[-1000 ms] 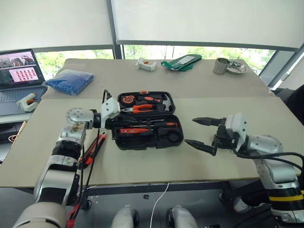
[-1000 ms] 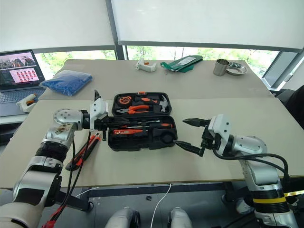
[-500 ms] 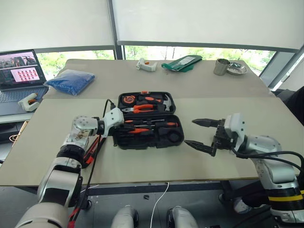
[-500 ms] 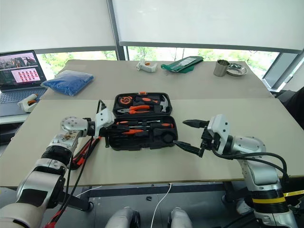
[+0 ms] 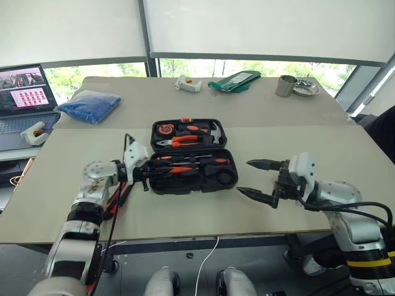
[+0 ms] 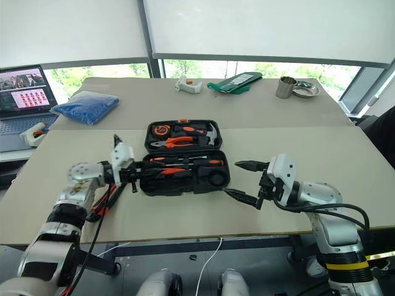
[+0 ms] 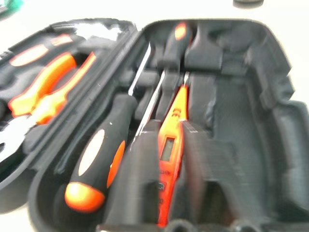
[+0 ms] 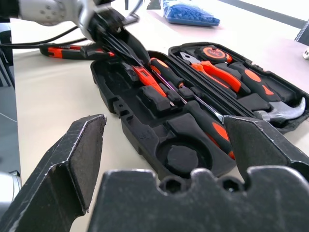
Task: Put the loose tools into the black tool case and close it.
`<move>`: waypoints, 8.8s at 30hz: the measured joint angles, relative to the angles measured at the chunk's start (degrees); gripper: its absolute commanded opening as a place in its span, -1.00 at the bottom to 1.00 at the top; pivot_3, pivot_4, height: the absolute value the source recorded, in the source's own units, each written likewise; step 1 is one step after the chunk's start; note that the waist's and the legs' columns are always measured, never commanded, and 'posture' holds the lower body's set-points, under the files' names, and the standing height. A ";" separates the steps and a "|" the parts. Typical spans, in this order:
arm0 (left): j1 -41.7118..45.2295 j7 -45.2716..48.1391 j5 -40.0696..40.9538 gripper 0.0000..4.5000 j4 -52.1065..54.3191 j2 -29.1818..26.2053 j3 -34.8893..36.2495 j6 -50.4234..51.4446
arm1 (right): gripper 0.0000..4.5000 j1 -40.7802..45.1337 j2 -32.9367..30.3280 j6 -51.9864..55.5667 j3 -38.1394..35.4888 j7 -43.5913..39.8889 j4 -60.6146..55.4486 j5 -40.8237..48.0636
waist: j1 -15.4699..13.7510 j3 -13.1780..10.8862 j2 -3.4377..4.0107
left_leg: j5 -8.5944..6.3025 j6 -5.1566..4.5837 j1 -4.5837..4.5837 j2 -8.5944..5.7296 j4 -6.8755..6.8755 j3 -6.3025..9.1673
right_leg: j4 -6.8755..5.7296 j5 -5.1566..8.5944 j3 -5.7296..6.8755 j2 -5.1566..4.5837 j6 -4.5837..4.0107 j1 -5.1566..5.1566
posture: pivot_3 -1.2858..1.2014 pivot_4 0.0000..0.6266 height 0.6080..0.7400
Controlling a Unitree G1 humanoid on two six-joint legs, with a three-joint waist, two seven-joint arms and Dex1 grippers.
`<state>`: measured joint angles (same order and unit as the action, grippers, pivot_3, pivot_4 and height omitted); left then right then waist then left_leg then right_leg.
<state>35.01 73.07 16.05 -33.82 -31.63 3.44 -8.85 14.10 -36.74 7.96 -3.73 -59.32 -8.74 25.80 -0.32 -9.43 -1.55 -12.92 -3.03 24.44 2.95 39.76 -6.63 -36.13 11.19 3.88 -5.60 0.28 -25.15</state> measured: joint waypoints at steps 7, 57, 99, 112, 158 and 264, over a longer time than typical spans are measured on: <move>-26.47 -4.45 6.58 0.99 16.08 -10.92 15.63 8.03 | 1.00 -1.02 3.85 -9.27 -1.33 -3.69 2.15 0.89 | 1.21 0.01 0.05 | -0.07 0.09 -0.20 0.19 -0.13 -0.02 | 0.01 0.13 -0.09 0.02 0.10 0.05 | 0.03 -0.52 1.00; -29.10 -20.37 9.39 -0.22 34.86 -12.16 11.13 30.30 | 1.00 -0.88 4.39 -3.97 2.76 -6.76 -2.80 6.95 | -0.77 0.18 0.40 | -0.40 0.49 -0.08 -0.06 -0.16 -0.11 | 0.12 0.40 0.17 -0.50 -0.13 -0.08 | 0.03 -0.52 1.00; 13.35 4.58 -14.22 0.70 5.78 1.96 -22.12 14.97 | 1.00 -8.60 -1.11 -2.44 -5.72 -4.67 -5.32 6.94 | -1.93 0.09 0.26 | -0.20 -0.23 0.23 -0.14 0.18 0.01 | 0.20 0.22 -0.13 -0.08 0.39 0.01 | 0.03 -0.52 1.00; 10.77 4.06 -4.68 0.19 4.76 3.67 -10.29 10.93 | 1.00 -8.61 0.53 -2.62 -5.54 -4.15 -4.91 6.83 | -1.22 0.10 0.26 | -0.20 -0.21 0.14 -0.12 0.16 0.01 | 0.12 0.19 -0.13 0.04 0.34 0.03 | 0.03 -0.52 1.00; -3.98 4.00 6.17 0.45 17.28 3.88 -2.97 9.82 | 1.00 -23.73 -0.90 -4.65 -17.75 0.44 -7.28 5.80 | -0.97 0.48 0.68 | -0.26 -0.26 -0.12 -0.09 0.02 0.03 | 0.18 0.16 -0.16 -0.10 0.12 0.28 | 0.03 -0.52 1.00; 0.73 -34.95 -2.23 -0.70 5.89 3.16 -0.04 24.13 | -1.00 45.54 13.67 -9.03 15.33 13.06 68.13 -27.85 | 1.40 0.35 0.65 | -0.11 0.00 0.18 -0.25 -0.09 -0.35 | 0.13 0.09 0.00 -0.21 0.28 -0.08 | 0.03 -0.52 1.00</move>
<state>35.74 38.12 13.83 -27.92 -28.47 3.40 15.27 59.64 -23.07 -1.07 11.60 -46.26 59.39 -2.05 1.07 -9.07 -0.89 -13.03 -3.02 24.63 2.69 39.67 -6.98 -36.00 11.28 3.88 -5.81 0.55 -25.23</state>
